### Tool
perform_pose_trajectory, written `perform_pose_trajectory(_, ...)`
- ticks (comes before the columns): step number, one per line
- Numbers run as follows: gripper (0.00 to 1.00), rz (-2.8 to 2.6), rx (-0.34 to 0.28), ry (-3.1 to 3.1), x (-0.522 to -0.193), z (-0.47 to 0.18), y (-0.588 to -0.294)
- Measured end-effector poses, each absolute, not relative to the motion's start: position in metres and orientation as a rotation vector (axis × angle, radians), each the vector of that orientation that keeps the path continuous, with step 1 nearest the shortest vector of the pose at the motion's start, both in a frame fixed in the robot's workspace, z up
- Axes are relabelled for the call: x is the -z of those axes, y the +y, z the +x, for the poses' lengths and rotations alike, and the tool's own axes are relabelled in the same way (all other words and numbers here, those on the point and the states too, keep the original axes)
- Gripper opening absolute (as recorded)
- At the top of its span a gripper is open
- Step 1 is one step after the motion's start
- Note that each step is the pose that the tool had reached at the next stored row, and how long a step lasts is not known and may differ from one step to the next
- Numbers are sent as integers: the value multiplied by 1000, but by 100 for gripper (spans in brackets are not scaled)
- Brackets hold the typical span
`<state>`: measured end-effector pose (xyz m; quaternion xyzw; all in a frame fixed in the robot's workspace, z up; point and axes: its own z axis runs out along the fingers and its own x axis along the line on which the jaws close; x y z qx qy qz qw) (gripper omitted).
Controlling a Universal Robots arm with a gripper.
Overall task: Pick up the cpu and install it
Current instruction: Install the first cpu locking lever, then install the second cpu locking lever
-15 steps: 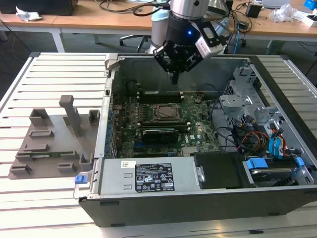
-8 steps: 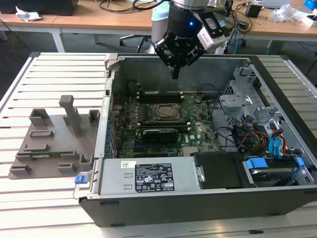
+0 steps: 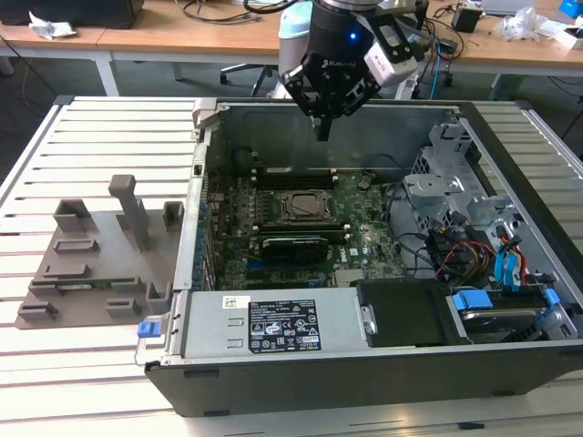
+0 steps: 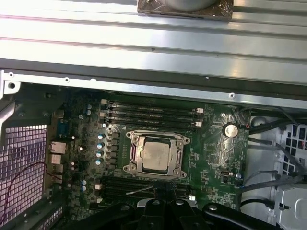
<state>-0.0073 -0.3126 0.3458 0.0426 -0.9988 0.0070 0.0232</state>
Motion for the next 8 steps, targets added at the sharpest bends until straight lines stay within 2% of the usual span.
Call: perform_pose_trajectory(8,11,132,-22,-3092,-347,-7,-313)
